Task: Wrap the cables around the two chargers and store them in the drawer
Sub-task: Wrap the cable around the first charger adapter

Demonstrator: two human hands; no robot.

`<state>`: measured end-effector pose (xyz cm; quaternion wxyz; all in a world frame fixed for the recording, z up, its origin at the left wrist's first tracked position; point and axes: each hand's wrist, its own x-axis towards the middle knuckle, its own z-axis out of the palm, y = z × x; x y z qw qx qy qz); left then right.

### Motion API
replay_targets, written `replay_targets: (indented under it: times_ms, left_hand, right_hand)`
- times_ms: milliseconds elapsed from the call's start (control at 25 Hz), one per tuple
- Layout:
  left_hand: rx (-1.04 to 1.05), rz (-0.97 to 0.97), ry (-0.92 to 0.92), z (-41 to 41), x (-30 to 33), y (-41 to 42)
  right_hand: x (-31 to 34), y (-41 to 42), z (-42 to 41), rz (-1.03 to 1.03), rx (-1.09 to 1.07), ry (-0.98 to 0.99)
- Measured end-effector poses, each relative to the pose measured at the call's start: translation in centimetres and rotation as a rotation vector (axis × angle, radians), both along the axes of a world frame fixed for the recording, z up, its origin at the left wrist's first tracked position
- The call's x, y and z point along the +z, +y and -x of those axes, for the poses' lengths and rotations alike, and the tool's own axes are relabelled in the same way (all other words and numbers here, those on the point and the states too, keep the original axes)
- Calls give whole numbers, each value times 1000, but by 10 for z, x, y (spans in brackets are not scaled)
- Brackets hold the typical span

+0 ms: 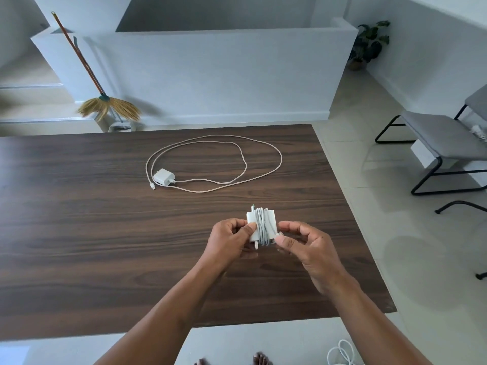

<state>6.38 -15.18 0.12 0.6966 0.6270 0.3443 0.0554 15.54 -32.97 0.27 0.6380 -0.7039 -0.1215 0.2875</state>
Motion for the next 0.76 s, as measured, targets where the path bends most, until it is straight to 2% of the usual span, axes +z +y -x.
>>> replay_targets:
  times_ms: [80, 160, 520, 640, 760]
  left_hand:
    - [15, 20, 1, -2, -2, -1]
    - [24, 43, -2, -2, -2, -2]
    - [23, -3, -59, 3, 7, -8]
    - [18, 4, -87, 6, 11, -12]
    - [40, 5, -106, 9, 16, -13]
  right_hand:
    - [-2, -1, 0, -44, -68, 63]
    - [-2, -3, 0, -36, -77, 47]
    - [5, -2, 13, 94, -2, -308]
    - [8, 0, 14, -46, 54, -178]
    - [12, 4, 15, -204, -36, 44]
